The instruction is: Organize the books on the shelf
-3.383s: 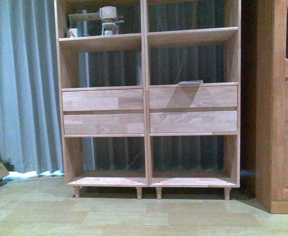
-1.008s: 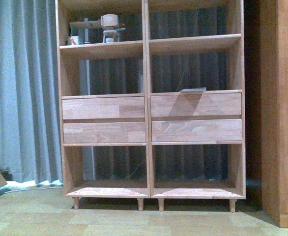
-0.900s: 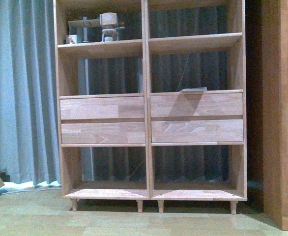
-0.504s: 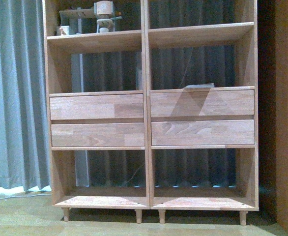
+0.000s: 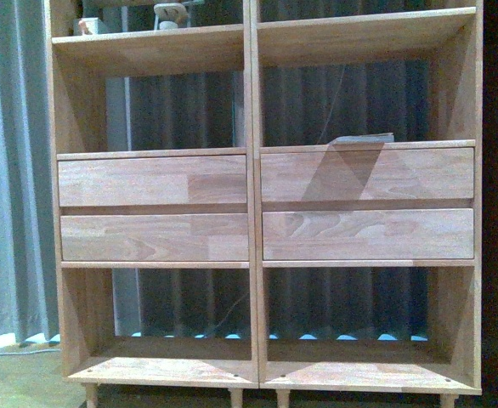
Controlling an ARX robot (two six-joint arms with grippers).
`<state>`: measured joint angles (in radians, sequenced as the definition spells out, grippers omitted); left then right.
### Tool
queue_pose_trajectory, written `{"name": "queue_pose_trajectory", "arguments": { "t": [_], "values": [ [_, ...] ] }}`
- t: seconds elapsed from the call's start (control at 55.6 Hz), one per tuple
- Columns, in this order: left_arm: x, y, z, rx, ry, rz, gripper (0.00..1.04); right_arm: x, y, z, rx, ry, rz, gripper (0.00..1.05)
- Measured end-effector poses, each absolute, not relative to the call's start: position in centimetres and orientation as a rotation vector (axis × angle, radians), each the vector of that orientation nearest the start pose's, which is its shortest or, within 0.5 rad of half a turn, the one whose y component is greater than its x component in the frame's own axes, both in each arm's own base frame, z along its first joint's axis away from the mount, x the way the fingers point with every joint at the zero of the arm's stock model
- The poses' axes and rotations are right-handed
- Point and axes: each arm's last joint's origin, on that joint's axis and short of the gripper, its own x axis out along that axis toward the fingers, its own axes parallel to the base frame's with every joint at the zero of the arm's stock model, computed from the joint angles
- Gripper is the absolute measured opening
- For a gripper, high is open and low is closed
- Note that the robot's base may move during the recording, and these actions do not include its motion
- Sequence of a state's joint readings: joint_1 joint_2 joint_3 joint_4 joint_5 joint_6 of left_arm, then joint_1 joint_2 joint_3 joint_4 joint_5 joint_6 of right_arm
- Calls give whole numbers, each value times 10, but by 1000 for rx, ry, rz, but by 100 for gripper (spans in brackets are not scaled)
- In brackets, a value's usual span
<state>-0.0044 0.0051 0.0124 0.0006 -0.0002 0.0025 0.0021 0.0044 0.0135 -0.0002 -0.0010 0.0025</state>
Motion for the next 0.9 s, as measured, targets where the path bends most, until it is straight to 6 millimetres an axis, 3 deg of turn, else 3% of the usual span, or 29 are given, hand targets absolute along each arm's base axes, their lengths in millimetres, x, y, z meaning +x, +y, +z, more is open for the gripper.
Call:
{"name": "queue_pose_trajectory", "arguments": {
  "t": [0.9],
  "values": [
    [97,0,167,2,-8,-4,97,97,0,168,2,-9,2,98]
  ]
}}
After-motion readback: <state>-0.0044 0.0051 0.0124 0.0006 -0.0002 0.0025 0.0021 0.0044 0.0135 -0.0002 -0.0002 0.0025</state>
